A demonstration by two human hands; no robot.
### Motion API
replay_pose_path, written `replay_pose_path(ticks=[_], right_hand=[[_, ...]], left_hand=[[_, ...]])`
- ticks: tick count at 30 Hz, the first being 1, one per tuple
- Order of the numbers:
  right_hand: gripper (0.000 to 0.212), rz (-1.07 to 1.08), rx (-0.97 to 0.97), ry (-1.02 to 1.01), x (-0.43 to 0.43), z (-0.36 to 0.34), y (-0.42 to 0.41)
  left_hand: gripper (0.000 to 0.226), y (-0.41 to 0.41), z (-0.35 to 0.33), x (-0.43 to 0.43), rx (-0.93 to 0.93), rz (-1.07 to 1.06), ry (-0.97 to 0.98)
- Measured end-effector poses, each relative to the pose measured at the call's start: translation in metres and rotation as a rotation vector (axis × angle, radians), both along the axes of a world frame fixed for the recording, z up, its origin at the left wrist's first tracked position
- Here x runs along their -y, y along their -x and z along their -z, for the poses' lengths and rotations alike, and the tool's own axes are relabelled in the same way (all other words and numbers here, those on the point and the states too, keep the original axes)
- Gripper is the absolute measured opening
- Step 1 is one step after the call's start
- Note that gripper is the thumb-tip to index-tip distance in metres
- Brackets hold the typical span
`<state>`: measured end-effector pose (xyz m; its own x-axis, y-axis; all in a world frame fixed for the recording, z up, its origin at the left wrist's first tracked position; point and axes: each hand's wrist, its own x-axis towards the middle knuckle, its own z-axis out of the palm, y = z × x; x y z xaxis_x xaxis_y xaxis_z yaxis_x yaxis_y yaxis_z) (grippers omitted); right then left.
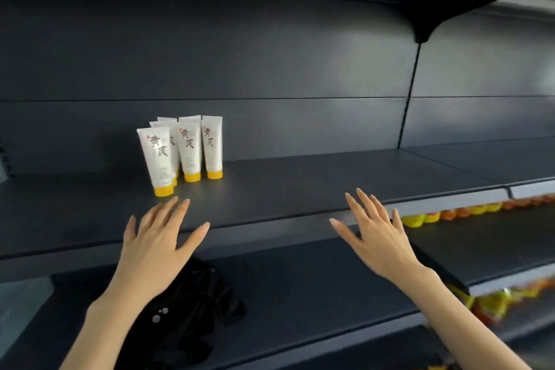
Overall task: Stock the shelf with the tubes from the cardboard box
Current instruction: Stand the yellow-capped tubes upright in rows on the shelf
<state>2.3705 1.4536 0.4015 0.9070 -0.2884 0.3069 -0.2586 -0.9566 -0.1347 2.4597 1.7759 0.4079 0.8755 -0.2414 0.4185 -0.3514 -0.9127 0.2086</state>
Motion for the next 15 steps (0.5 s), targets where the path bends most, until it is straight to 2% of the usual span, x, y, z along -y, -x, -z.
replay_pose_path(ticks=[4,15], right_hand=[[0.081,0.077,-0.028,-0.023,0.049,0.009,0.050],[0.083,0.279,-0.096,-0.128,0.134,0.054,0.161]], left_hand=[[0.099,0.025,0.010,0.053,-0.001,0.068,-0.009],[0.105,0.096,0.045,0.162,0.011,0.280,-0.095]])
